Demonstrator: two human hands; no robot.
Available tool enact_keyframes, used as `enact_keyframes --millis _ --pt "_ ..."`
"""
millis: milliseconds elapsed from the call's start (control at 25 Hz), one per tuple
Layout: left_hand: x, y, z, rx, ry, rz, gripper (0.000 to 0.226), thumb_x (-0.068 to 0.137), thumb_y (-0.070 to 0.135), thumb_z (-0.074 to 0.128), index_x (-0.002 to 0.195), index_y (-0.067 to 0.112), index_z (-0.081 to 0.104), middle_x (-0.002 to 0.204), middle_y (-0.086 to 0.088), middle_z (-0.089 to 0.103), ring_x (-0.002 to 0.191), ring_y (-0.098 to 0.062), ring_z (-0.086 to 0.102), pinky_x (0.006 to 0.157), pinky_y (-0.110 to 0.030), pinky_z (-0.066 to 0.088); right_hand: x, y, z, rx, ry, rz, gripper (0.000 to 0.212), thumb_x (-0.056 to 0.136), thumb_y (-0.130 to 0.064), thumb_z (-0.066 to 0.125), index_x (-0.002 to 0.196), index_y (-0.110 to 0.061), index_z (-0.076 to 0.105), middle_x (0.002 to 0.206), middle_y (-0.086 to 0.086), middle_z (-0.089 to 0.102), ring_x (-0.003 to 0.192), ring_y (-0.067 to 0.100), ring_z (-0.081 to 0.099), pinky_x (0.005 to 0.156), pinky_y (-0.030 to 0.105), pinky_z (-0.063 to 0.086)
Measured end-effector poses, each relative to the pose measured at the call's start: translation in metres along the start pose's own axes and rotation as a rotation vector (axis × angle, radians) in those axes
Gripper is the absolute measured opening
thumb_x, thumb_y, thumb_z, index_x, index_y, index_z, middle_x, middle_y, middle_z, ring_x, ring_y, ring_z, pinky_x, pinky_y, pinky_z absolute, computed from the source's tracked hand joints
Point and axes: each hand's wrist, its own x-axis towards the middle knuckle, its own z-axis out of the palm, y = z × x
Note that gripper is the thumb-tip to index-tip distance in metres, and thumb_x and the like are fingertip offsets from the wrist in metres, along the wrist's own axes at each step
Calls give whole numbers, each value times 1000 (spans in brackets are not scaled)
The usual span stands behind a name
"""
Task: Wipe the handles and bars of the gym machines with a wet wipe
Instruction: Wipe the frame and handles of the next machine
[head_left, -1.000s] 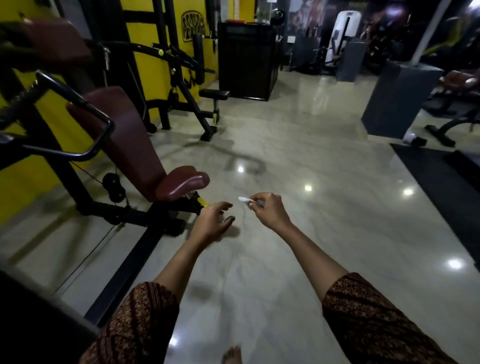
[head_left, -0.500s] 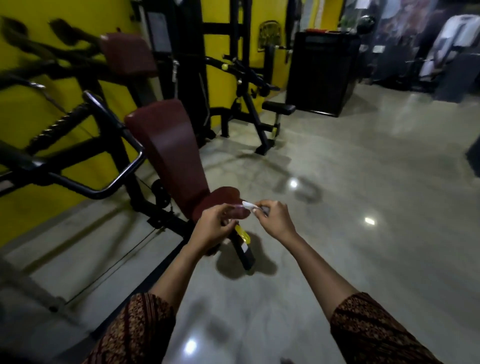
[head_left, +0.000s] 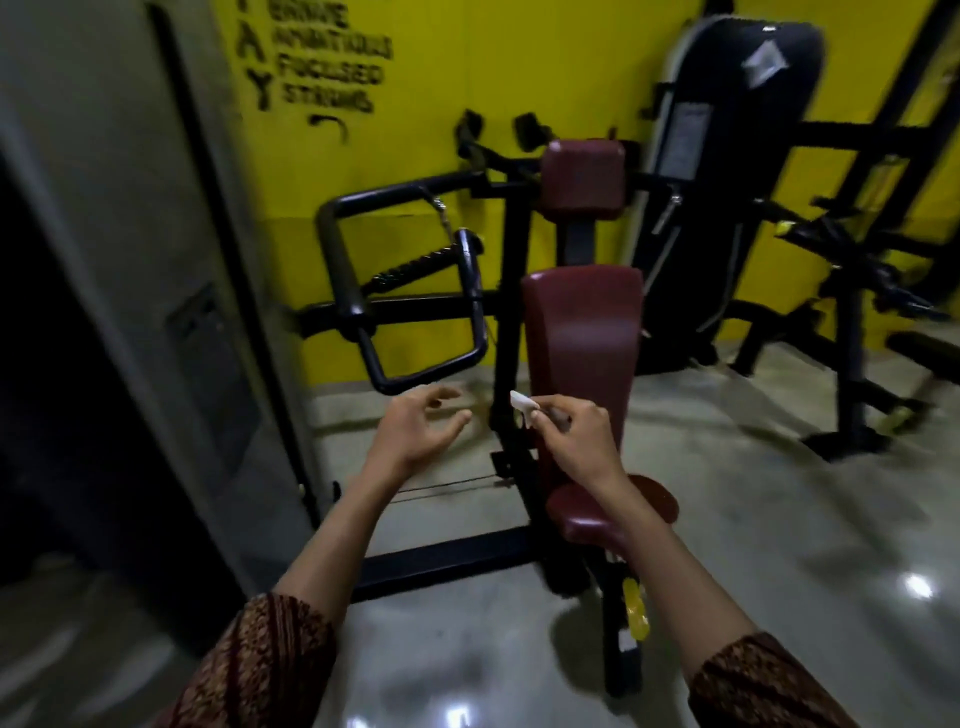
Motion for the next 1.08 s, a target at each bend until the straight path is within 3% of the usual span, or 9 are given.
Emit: enact_keyframes --millis 80,200,400,640,840,920,1040,1080 --pt "0 -6 -15 66 41 -36 28 80 25 70 105 11 66 105 -4 66 93 -15 59 78 -27 48 16 -8 15 45 -52 -58 17 85 -5 62 99 -2 71 87 10 72 69 -10 56 60 -3 36" --pt "10 -17 -34 114 118 -56 26 79 21 71 102 10 68 101 -4 68 91 -15 61 72 -17 41 40 -23 36 115 -93 -165 16 85 -3 63 98 1 71 87 12 72 76 -13 55 61 -4 36" --pt "48 -47 -53 173 194 -34 24 78 22 73 98 10 69 98 -3 68 91 -13 61 72 -15 36 97 -43 70 137 -122 -288 18 86 -7 63 102 -2 70 86 4 69 74 -4 56 58 -2 36" --pt "124 -98 -72 145 225 5 22 76 14 75 95 5 69 95 -7 68 86 -15 60 70 -2 36 182 -45 123 137 -135 -314 18 86 -12 64 102 -5 71 92 6 72 83 7 61 65 -2 39" --pt "191 -146 -95 147 247 17 20 75 12 74 94 7 70 95 -6 68 90 -15 60 69 -3 35 250 -51 167 66 -119 -357 19 85 -9 66 102 -5 71 96 9 72 88 13 65 68 2 41" --pt "210 -159 -99 143 241 35 20 75 14 74 93 6 70 95 -6 68 90 -15 61 73 -2 35 270 -54 180 37 -120 -392 19 84 -7 65 103 -3 70 98 11 71 90 15 64 72 8 42" --pt "235 -179 -98 123 225 22 31 72 27 67 94 6 70 99 -7 68 93 -12 59 81 -6 33 306 -58 200 -81 -105 -466 20 87 -8 61 106 -3 68 105 13 69 100 26 63 81 29 49" --pt "241 -186 -95 122 213 6 34 71 29 66 97 6 70 104 -8 68 99 -12 59 85 -7 33 315 -58 207 -182 -170 -515 22 90 -11 57 110 -4 66 113 13 65 108 28 58 86 35 48"
